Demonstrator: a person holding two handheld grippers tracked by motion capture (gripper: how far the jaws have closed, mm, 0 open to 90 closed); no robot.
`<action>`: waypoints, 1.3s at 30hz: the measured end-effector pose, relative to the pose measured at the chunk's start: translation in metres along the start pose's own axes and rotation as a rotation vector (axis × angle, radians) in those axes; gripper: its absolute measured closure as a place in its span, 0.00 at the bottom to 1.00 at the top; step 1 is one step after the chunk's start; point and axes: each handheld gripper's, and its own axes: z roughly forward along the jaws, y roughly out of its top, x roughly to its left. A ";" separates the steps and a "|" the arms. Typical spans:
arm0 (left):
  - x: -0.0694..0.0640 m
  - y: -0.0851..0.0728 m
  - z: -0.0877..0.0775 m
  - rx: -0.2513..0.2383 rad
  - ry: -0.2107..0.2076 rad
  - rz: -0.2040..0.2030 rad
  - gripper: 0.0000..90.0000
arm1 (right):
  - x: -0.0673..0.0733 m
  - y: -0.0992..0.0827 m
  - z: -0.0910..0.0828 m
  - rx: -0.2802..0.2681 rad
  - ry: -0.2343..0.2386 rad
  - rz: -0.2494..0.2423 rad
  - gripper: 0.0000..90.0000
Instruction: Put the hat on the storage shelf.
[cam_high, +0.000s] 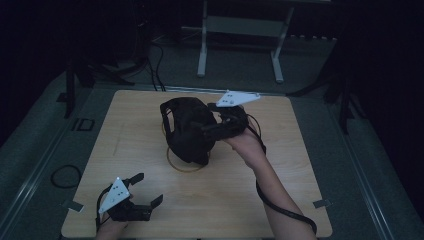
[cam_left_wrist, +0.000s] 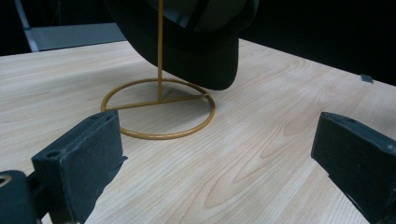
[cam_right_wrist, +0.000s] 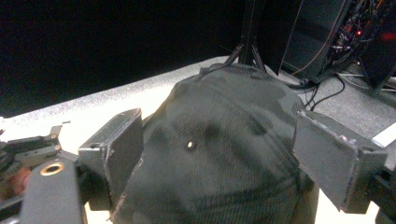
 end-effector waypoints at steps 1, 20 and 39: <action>0.000 0.000 0.000 0.000 0.000 0.002 0.03 | 0.001 -0.003 -0.002 0.003 0.002 -0.008 0.15; -0.002 -0.003 0.003 0.019 -0.008 0.008 0.03 | 0.005 -0.074 -0.032 -0.015 0.009 -0.006 0.15; -0.001 -0.011 0.006 0.057 0.003 0.012 0.03 | 0.000 -0.153 -0.037 -0.012 0.000 0.079 0.14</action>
